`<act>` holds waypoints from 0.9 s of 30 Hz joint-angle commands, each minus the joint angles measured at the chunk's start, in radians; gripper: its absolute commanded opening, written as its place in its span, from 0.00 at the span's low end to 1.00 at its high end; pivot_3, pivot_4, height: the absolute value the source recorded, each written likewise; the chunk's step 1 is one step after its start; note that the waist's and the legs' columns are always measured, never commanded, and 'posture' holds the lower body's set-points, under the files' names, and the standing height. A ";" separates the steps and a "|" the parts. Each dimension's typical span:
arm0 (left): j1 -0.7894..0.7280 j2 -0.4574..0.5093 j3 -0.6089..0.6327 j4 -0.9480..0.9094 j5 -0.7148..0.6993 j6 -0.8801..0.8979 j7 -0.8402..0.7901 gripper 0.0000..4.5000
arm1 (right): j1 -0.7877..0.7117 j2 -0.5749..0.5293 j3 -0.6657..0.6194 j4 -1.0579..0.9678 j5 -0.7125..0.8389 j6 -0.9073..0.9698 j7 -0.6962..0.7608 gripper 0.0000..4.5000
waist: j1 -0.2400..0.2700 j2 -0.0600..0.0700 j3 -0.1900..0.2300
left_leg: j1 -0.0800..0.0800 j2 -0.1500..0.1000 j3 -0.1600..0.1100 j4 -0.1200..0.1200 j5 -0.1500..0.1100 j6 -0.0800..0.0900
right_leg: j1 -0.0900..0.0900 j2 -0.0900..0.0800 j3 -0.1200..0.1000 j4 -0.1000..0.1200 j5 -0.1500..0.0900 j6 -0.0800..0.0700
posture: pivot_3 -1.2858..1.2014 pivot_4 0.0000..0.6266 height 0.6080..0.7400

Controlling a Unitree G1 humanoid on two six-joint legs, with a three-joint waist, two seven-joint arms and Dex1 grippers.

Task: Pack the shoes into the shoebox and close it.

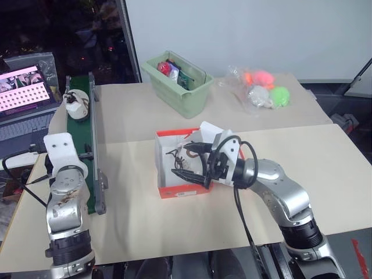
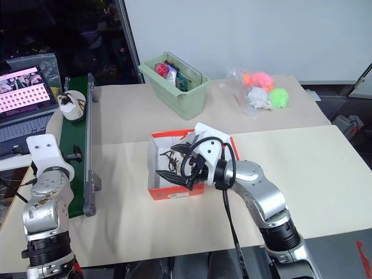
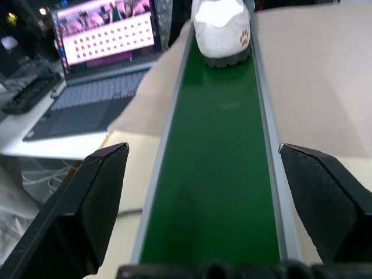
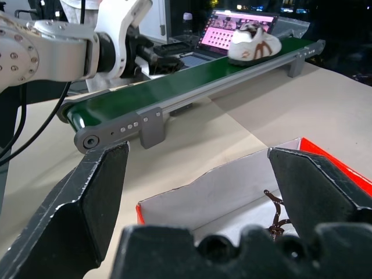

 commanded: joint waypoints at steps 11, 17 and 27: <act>-0.011 -0.008 0.010 0.016 -0.016 0.062 -0.016 0.99 | -0.021 0.013 -0.020 -0.039 0.027 0.011 -0.013 1.00 | 0.000 0.000 0.000 | 0.000 0.000 0.000 0.000 0.000 0.000 | 0.000 0.000 0.000 0.000 0.000 0.000 | 0.52 0.24 1.00; -0.009 -0.012 0.014 0.020 -0.023 0.069 -0.016 0.99 | -0.007 -0.003 -0.008 -0.054 0.033 0.011 0.009 1.00 | 0.000 0.000 0.000 | 0.000 0.000 0.000 0.000 0.000 0.000 | 0.000 0.000 0.000 0.000 0.000 0.000 | 0.52 0.24 1.00; -0.005 -0.015 0.019 0.028 -0.026 0.078 -0.013 0.99 | -0.014 -0.027 -0.007 -0.054 0.044 0.006 0.038 1.00 | 0.000 0.000 0.000 | 0.000 0.000 0.000 0.000 0.000 0.000 | 0.000 0.000 0.000 0.000 0.000 0.000 | 0.52 0.24 1.00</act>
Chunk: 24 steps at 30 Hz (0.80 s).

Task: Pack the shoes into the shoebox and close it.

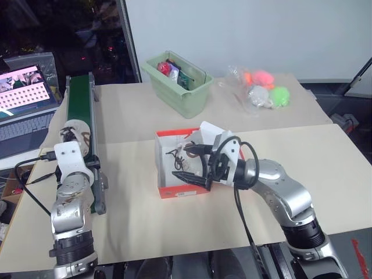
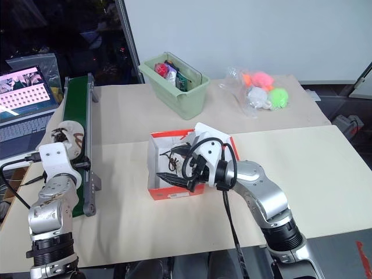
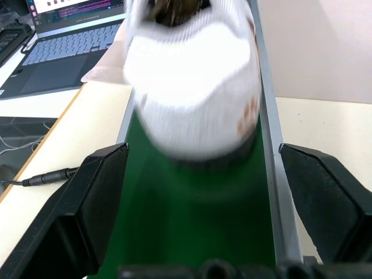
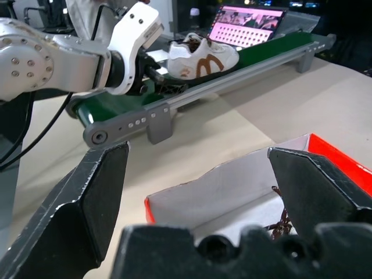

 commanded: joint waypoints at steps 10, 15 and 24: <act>-0.042 -0.007 0.030 -0.035 -0.020 0.023 0.014 0.52 | -0.041 0.007 -0.021 -0.024 0.031 -0.006 -0.007 1.00 | 0.002 0.000 0.000 | 0.001 0.000 0.000 0.000 0.000 0.000 | 0.000 0.000 0.000 0.001 0.000 0.000 | 0.52 0.24 1.00; -0.042 0.098 -0.088 -0.092 0.132 -0.149 0.035 0.52 | -0.063 0.029 -0.043 0.011 0.028 0.006 -0.047 1.00 | 0.002 -0.002 0.001 | 0.001 0.000 0.000 0.000 0.000 0.000 | 0.001 0.000 0.000 0.000 0.000 0.000 | 0.52 0.24 1.00; -0.074 0.128 -0.325 -0.174 0.169 -0.474 -0.100 0.52 | -0.258 0.261 -0.392 0.265 0.369 0.462 -0.395 1.00 | 0.004 -0.005 0.002 | -0.001 0.001 -0.002 0.000 -0.001 0.000 | -0.002 0.001 0.004 -0.001 0.001 -0.001 | 0.52 0.24 1.00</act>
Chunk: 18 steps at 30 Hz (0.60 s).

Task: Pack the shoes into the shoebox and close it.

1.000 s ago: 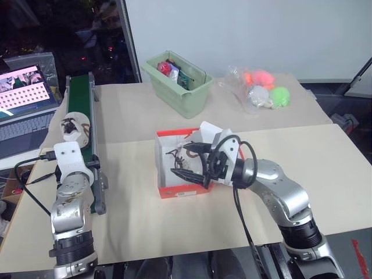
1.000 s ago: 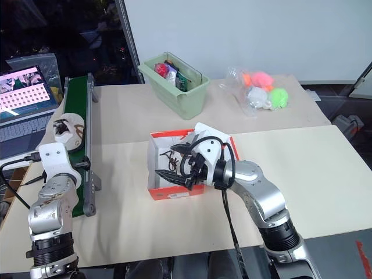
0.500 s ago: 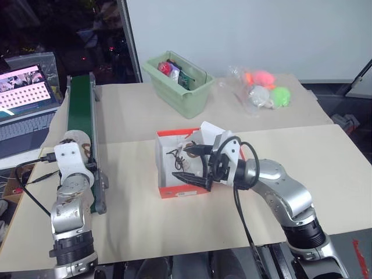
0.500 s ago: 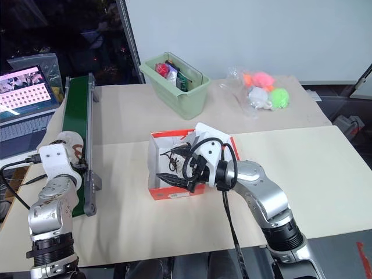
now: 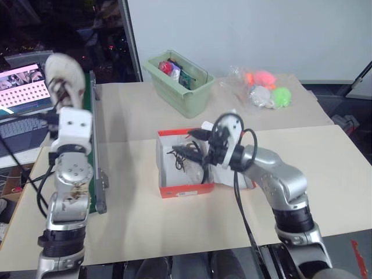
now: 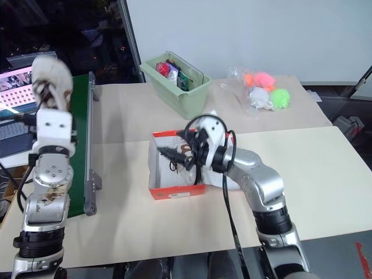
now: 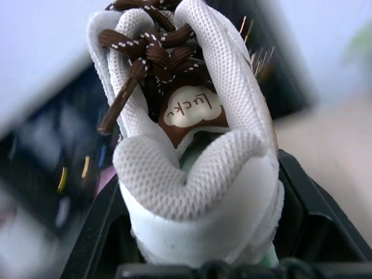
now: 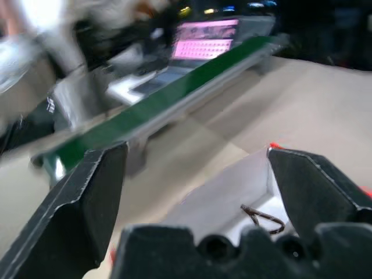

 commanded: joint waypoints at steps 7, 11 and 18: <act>0.003 -0.260 -0.064 -0.174 -0.539 0.230 -0.346 0.52 | -0.207 0.196 -0.456 0.278 0.469 0.387 -0.410 1.00 | -0.012 0.000 0.000 | -0.004 0.001 0.000 0.000 -0.001 0.002 | -0.003 0.001 0.001 0.004 0.000 0.000 | 0.52 0.24 1.00; -0.011 -0.255 -0.091 -0.222 -0.620 0.310 -0.391 0.52 | -0.228 0.212 -0.483 0.296 0.526 0.416 -0.495 1.00 | -0.032 0.001 0.000 | -0.005 0.001 0.002 0.000 -0.001 0.002 | -0.005 0.001 0.002 0.005 0.000 0.000 | 0.52 0.24 1.00; -0.027 -0.232 -0.103 -0.252 -0.678 0.365 -0.417 0.52 | -0.230 0.223 -0.476 0.278 0.596 0.410 -0.577 1.00 | -0.035 0.001 0.000 | 0.001 0.001 0.006 0.000 -0.001 0.002 | -0.001 0.002 0.004 0.003 0.000 0.000 | 0.52 0.24 1.00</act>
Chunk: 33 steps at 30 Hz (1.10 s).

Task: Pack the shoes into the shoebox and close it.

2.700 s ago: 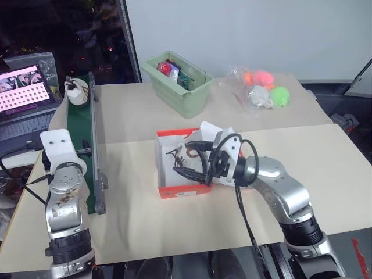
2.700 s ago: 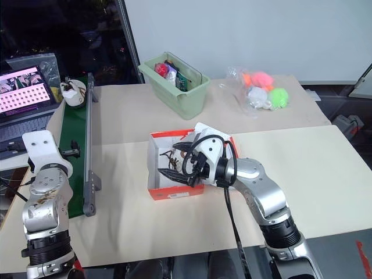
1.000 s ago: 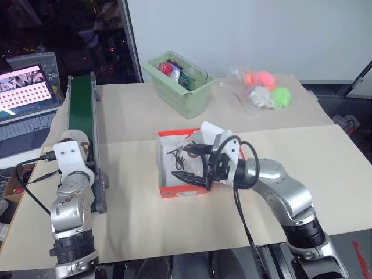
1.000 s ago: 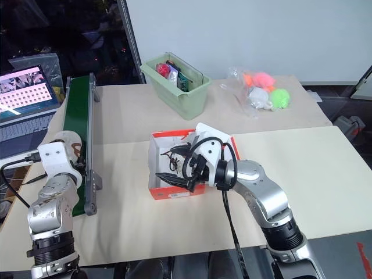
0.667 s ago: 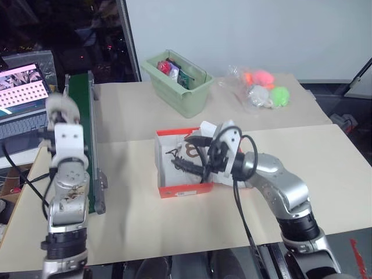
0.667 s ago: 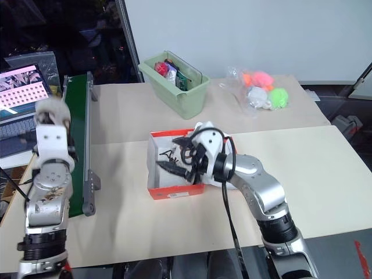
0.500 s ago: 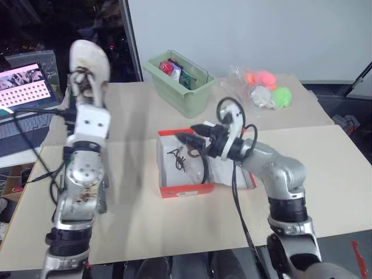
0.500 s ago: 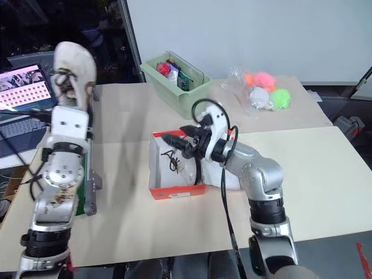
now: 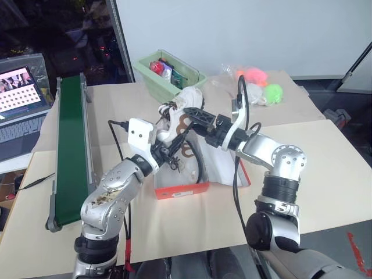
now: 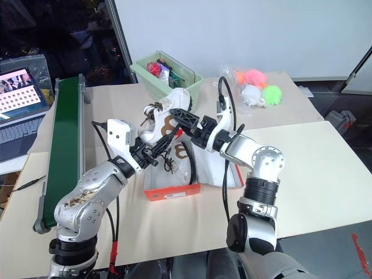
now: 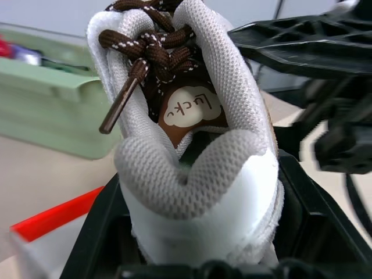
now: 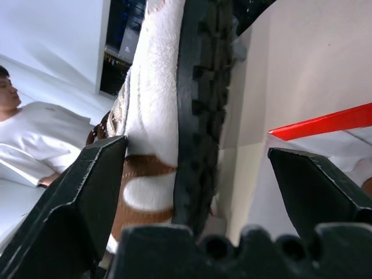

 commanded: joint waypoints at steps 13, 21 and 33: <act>-0.025 0.038 -0.022 -0.024 -0.008 -0.024 -0.001 0.52 | -0.041 0.017 0.051 -0.071 0.117 -0.046 -0.106 0.62 | 0.001 0.000 0.000 | 0.000 0.000 0.001 0.000 0.000 0.000 | 0.000 0.000 0.001 -0.001 0.000 0.000 | 0.52 0.24 1.00; -0.017 0.078 -0.069 0.005 0.087 -0.074 0.002 0.52 | -0.051 0.024 0.065 -0.063 0.136 -0.063 -0.117 0.33 | 0.001 0.000 0.000 | 0.000 0.000 0.002 0.000 0.000 0.000 | 0.000 0.000 0.001 -0.001 0.000 0.000 | 0.52 0.24 1.00; 0.056 0.156 -0.016 -0.051 0.096 -0.183 -0.079 0.99 | -0.058 0.003 0.053 -0.051 0.054 -0.219 -0.167 0.32 | 0.002 0.000 0.000 | 0.000 0.000 0.001 0.000 0.000 0.001 | 0.000 0.000 0.001 -0.001 0.000 0.000 | 0.52 0.24 1.00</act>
